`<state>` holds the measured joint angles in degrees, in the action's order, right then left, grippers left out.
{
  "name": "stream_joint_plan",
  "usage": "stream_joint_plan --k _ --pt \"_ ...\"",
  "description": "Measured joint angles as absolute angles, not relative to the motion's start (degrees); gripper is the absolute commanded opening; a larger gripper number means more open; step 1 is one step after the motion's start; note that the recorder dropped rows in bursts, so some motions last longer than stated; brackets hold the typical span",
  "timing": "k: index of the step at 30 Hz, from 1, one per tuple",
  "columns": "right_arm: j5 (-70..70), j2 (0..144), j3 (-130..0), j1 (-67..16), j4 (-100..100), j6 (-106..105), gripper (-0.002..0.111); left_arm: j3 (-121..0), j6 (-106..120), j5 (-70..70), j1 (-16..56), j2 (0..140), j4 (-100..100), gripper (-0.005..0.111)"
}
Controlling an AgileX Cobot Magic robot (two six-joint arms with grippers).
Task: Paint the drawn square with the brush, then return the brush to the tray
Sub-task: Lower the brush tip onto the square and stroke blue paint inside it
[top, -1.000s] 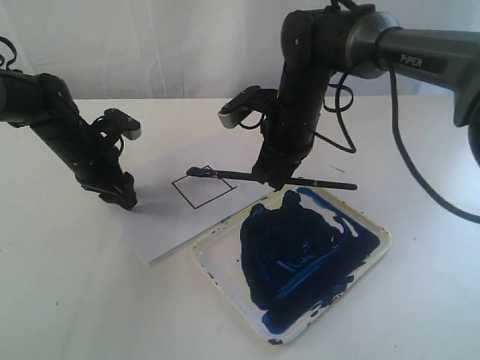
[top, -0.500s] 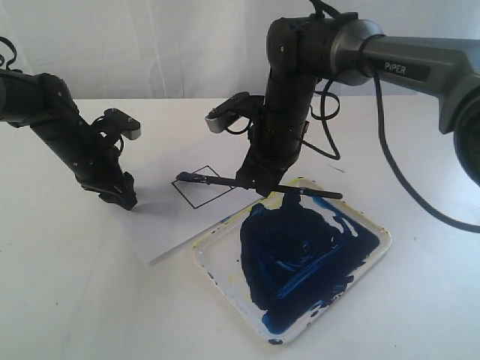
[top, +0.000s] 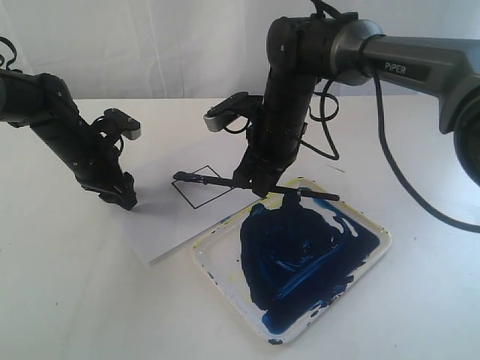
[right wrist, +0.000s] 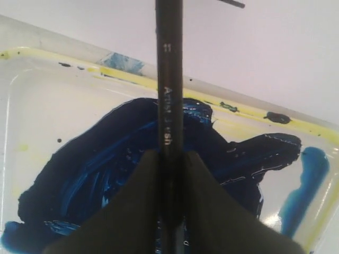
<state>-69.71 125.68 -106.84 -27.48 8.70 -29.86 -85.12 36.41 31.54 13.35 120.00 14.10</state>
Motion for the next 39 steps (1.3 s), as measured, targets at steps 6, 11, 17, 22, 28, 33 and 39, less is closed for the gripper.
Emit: stream_joint_plan --k 6,11,17,22,28,33,39 --pt "-69.71 126.68 -106.84 -27.60 8.70 -29.86 0.000 -85.12 36.41 31.54 13.35 120.00 14.10 0.062" --pt "-69.71 127.53 -106.84 -27.97 8.70 -29.73 0.000 -85.12 36.41 31.54 13.35 120.00 14.10 0.062" --pt "-69.71 127.62 -106.84 -27.97 7.05 -29.73 0.000 -85.12 36.41 31.54 13.35 120.00 14.10 0.062" --pt "-69.71 127.62 -106.84 -27.97 6.82 -29.73 0.000 -85.12 36.41 31.54 13.35 120.00 14.10 0.062" --pt "-69.71 127.62 -106.84 -28.50 6.50 -29.63 0.000 -85.12 36.41 31.54 13.35 120.00 14.10 0.062" --pt "-69.71 127.62 -106.69 -28.58 6.19 -29.36 0.000 -85.12 36.41 31.54 13.35 120.00 14.10 0.062" --pt "-69.50 126.17 -103.26 -28.58 5.92 -29.36 0.000 -85.12 36.41 31.54 13.35 120.00 14.10 0.062"
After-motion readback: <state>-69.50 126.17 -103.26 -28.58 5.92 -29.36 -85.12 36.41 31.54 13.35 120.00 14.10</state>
